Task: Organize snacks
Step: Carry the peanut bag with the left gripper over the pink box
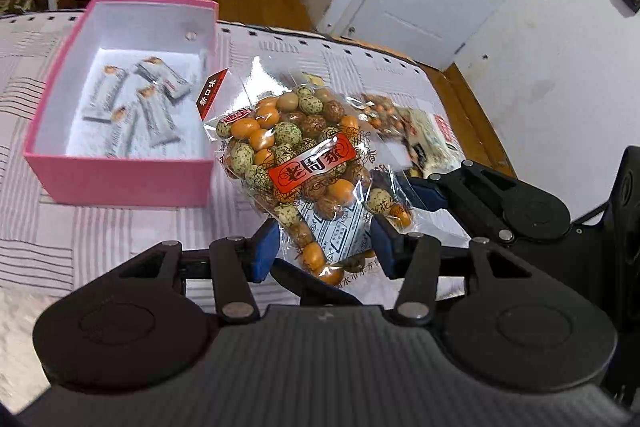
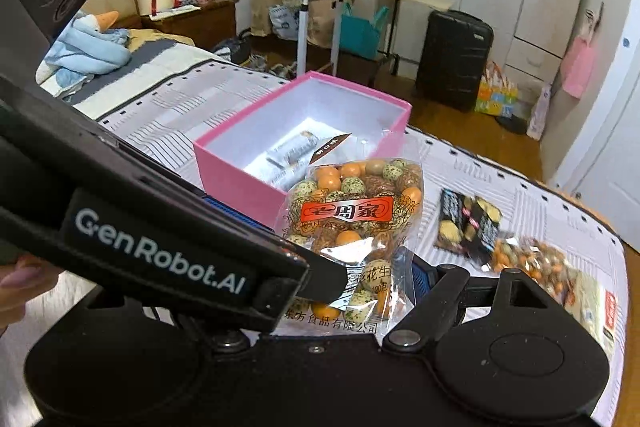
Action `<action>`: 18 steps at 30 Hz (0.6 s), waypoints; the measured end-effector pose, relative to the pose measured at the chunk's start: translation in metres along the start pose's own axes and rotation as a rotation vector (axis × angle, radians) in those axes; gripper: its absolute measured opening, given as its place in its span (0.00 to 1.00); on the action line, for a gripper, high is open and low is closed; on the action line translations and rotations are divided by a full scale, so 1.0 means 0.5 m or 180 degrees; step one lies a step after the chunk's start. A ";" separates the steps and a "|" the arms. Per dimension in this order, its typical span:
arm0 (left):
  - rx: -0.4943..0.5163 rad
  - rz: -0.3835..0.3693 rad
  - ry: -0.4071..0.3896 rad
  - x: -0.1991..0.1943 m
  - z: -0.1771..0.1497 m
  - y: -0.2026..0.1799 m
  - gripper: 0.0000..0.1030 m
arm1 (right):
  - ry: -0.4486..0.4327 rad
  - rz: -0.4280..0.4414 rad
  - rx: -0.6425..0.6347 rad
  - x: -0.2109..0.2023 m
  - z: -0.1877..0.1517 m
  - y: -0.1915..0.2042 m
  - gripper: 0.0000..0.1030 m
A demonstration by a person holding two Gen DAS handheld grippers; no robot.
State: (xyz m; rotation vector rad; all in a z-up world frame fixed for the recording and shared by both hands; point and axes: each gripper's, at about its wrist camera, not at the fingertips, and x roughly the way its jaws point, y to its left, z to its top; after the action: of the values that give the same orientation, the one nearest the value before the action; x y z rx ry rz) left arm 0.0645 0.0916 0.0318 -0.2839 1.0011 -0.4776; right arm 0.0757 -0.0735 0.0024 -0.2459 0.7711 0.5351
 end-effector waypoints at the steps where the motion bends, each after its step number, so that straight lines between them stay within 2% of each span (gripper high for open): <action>1: -0.0015 0.0031 -0.0018 -0.001 0.005 0.009 0.46 | -0.0017 0.0023 -0.0015 0.010 0.007 0.002 0.82; 18: -0.0355 0.0333 -0.0067 0.086 0.115 0.221 0.47 | 0.0023 0.0323 -0.0202 0.246 0.109 0.022 0.82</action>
State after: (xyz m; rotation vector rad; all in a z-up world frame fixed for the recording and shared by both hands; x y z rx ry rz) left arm 0.1611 0.1656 -0.0189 -0.3340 1.0184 -0.3237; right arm 0.1752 0.0030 -0.0479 -0.2686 0.7773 0.6556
